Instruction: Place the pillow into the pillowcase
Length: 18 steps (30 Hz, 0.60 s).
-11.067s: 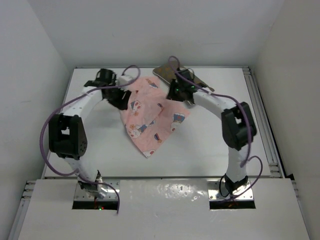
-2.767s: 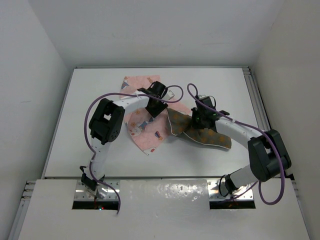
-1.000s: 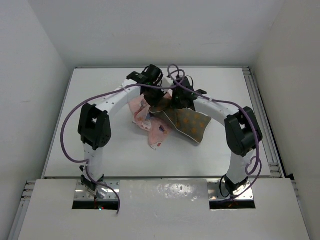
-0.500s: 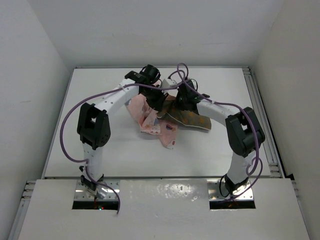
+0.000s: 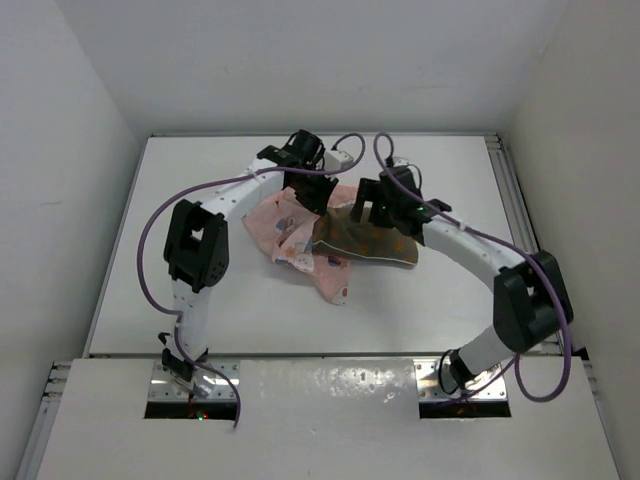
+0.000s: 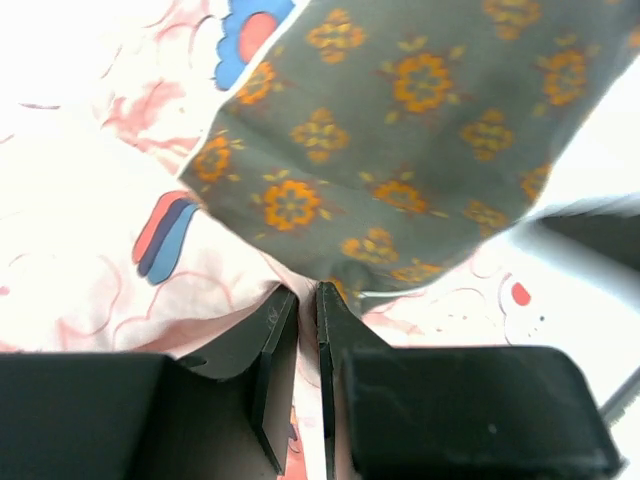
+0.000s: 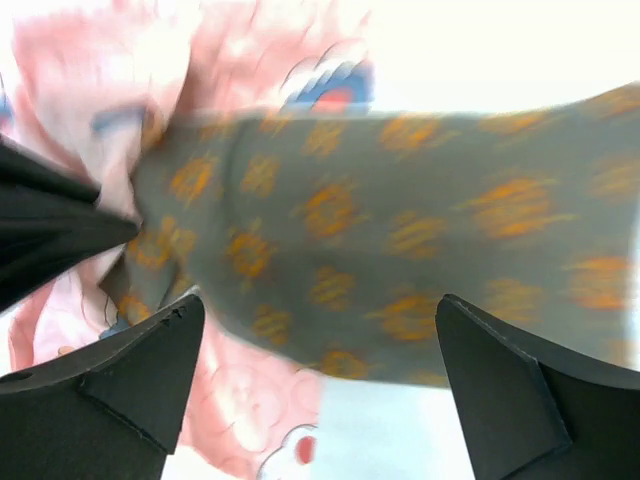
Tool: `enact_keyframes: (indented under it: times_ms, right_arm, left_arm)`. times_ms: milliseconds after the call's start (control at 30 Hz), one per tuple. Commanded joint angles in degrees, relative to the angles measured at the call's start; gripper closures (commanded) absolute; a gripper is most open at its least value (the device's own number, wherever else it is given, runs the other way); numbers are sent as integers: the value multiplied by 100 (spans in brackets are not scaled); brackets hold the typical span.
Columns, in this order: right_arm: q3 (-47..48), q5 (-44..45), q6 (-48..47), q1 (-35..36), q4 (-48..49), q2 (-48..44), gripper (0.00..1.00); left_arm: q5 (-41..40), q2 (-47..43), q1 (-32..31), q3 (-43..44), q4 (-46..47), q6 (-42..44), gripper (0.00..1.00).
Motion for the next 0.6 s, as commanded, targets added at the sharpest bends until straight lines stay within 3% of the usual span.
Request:
enact_keyframes:
  times_ms: [0,300,333,400,433,500,533,567]
  right_arm:
    - [133,399,-446,-491,-575,-347,3]
    - [292,58,63,-984,-1352,873,1]
    - [266,-126,98,-967,-1274,971,7]
    - [109,-864,160,-897,-879,1059,21]
    - [29,-1145,143,-844,-669,1034,40]
    - [-181,-1655,-5,-563,-108,902,60]
    - [-226,-1727,-68,-458,61,710,88]
    - [-296,-1771,-181,-274,368,552,100]
  left_arm:
    - [-359,3,47,-26,308,-185,88]
    - [-676,-6,-67,61,238,-133,88]
    - [-659,-15,-76,96,238,-133,88]
    - [-641,-15,-93,158,282,-124,88]
    - [-623,-15,-111,176,308,-124,88]
    - [-588,12,-128,228,379,-115,88]
    - [-545,29,-155,272,405,-98,88]
    - [-509,47,-164,307,431,-71,88]
